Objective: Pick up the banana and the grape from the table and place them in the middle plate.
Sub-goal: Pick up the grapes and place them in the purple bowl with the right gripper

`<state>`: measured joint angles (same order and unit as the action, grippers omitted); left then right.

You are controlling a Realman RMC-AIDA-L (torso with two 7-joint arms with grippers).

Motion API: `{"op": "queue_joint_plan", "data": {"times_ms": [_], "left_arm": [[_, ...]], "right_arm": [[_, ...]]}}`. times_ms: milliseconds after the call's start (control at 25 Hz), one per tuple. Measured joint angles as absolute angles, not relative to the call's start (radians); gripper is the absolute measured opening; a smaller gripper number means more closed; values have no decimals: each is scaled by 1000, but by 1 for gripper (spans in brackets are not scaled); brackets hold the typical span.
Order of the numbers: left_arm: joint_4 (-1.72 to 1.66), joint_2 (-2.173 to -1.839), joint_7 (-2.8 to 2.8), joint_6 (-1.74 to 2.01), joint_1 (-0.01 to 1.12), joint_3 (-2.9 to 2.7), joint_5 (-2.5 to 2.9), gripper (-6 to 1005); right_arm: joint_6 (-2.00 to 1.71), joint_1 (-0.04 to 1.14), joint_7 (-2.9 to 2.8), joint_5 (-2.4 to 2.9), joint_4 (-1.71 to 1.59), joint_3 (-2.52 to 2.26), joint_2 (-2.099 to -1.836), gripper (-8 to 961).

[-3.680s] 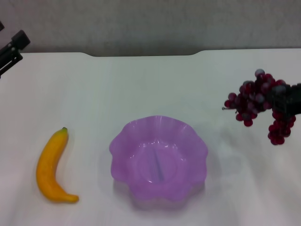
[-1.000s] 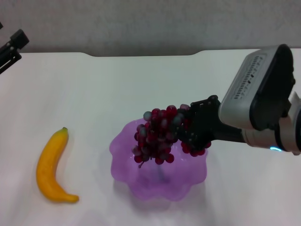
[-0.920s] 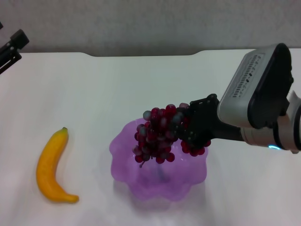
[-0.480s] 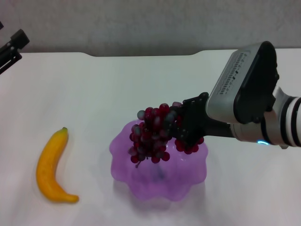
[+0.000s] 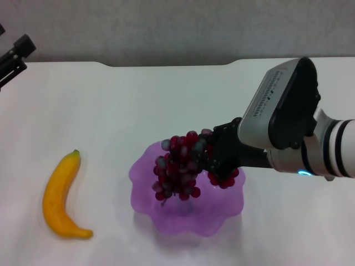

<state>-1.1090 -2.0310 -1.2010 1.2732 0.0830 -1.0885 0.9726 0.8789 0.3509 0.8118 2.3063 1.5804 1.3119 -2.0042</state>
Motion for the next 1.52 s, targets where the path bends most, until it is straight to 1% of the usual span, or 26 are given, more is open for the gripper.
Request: {"op": "queue_joint_plan", "data": {"times_ms": [800,1120,1520], "left_arm": [[-1109,-2031,-1204,1273,85,-1090,973,754],[-1109,-2031,-1207,1273,86,-1091,973,754],[-1109,-2031,-1214,1273,89,-1089,983,754]], "right_arm": [[829,416,846,2227,1368,1308,-2005,326],[806,474,886,2157,1234,1305,-2005,326],[804,503,887,2153,1187,1304,-2005,327]]}}
